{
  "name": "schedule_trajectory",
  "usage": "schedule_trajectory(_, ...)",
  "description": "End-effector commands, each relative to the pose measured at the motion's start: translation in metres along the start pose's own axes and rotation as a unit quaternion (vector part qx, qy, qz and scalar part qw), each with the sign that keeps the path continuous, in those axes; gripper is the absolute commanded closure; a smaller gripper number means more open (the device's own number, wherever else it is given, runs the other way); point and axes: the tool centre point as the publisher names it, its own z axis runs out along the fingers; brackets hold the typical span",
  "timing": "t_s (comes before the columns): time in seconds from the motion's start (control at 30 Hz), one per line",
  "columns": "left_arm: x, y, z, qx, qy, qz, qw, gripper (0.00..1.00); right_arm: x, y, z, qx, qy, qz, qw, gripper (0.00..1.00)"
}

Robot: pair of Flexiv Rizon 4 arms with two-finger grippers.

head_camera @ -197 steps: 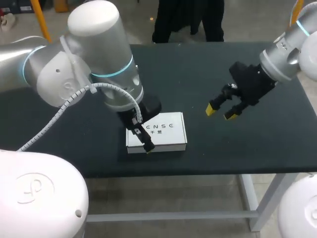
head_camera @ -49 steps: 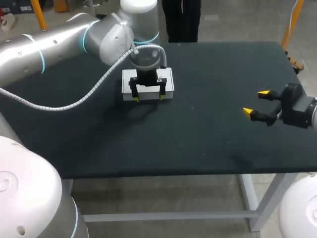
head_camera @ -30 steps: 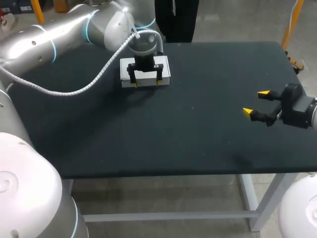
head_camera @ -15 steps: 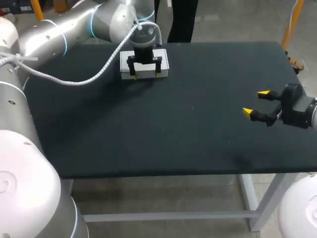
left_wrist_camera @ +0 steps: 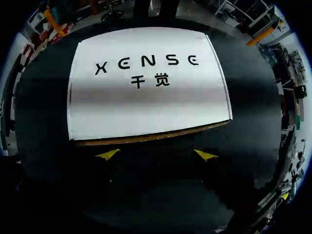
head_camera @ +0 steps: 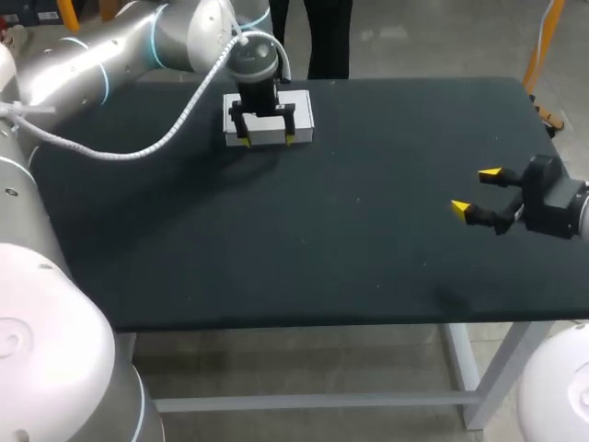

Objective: Assemble the packaging by folding the flat box into shape, placing the metal phone stand inside, and closing the box properly

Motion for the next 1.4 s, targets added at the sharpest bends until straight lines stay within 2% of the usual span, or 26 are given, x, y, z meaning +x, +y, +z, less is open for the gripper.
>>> schedule_trajectory(0.03, -0.014, 0.069, -0.029, 0.154, 0.041, 0.035, 0.987, 0.0, 0.0, -0.001, -0.001, -0.003, 0.0, 0.0, 1.0, 0.0)
schedule_trajectory(0.27, -0.027, 0.106, -0.053, 0.226, 0.084, 0.093, 0.966, 0.0, 0.0, -0.001, -0.001, -0.003, 0.0, 0.0, 1.0, 0.0)
schedule_trajectory(0.4, -0.036, 0.123, -0.061, 0.254, 0.105, 0.108, 0.955, 0.0, 0.0, -0.001, -0.001, -0.003, 0.0, 0.0, 1.0, 0.0)
schedule_trajectory(0.6, -0.05, 0.142, -0.068, 0.288, 0.111, 0.121, 0.943, 0.0, 0.0, -0.001, -0.001, -0.003, 0.0, 0.0, 1.0, 0.0)
schedule_trajectory(1.03, -0.072, 0.173, -0.078, 0.357, 0.167, 0.17, 0.903, 0.0, 0.0, -0.001, -0.001, -0.003, 0.0, 0.0, 1.0, 0.0)
schedule_trajectory(1.4, -0.086, 0.187, -0.086, 0.363, 0.209, 0.19, 0.888, 0.0, 0.0, -0.001, -0.001, -0.003, 0.0, 0.0, 1.0, 0.0)
